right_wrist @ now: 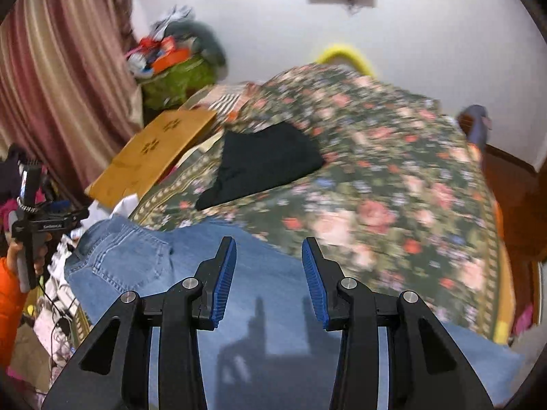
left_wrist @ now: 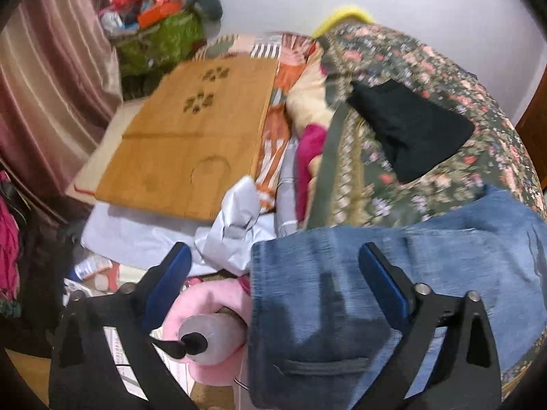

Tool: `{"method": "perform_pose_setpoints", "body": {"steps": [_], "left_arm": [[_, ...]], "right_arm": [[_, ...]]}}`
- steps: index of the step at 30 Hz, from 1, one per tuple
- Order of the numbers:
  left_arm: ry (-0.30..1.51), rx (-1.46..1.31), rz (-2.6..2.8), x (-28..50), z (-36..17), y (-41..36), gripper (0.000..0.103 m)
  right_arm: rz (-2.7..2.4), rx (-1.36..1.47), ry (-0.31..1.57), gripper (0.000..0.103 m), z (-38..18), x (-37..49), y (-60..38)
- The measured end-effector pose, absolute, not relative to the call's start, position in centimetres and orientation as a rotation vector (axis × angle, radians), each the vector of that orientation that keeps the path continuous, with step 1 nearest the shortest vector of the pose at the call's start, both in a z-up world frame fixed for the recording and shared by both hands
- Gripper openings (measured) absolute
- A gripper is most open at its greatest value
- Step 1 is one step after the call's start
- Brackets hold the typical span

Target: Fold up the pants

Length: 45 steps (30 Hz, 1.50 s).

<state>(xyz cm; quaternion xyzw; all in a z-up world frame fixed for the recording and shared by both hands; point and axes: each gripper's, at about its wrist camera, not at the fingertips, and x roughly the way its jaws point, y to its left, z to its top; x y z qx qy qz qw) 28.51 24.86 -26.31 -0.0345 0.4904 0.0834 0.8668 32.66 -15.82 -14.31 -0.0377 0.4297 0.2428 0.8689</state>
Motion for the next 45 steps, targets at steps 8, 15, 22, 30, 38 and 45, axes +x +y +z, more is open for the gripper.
{"method": "perform_pose_setpoints", "body": {"steps": [8, 15, 22, 30, 38, 45], "left_arm": [[1.155, -0.230, 0.050, 29.1, -32.1, 27.7, 0.067], [1.162, -0.334, -0.082, 28.9, -32.9, 26.9, 0.033], [1.118, -0.140, 0.014, 28.2, -31.5, 24.3, 0.011], [1.079, 0.136, 0.184, 27.9, -30.9, 23.0, 0.003], [1.092, -0.115, 0.089, 24.8, -27.3, 25.7, 0.035], [1.079, -0.229, 0.099, 20.1, -25.9, 26.7, 0.068]], "right_arm": [[0.590, -0.121, 1.044, 0.037, -19.7, 36.5, -8.0], [0.640, -0.105, 1.121, 0.037, -22.4, 38.3, -5.6], [0.657, -0.186, 1.092, 0.018, -22.8, 37.2, -4.7], [0.585, -0.272, 1.013, 0.012, -22.7, 36.3, -4.0], [0.567, -0.176, 1.047, 0.016, -19.6, 34.8, -6.1], [0.538, -0.142, 0.988, 0.020, -16.3, 30.0, -10.3]]}}
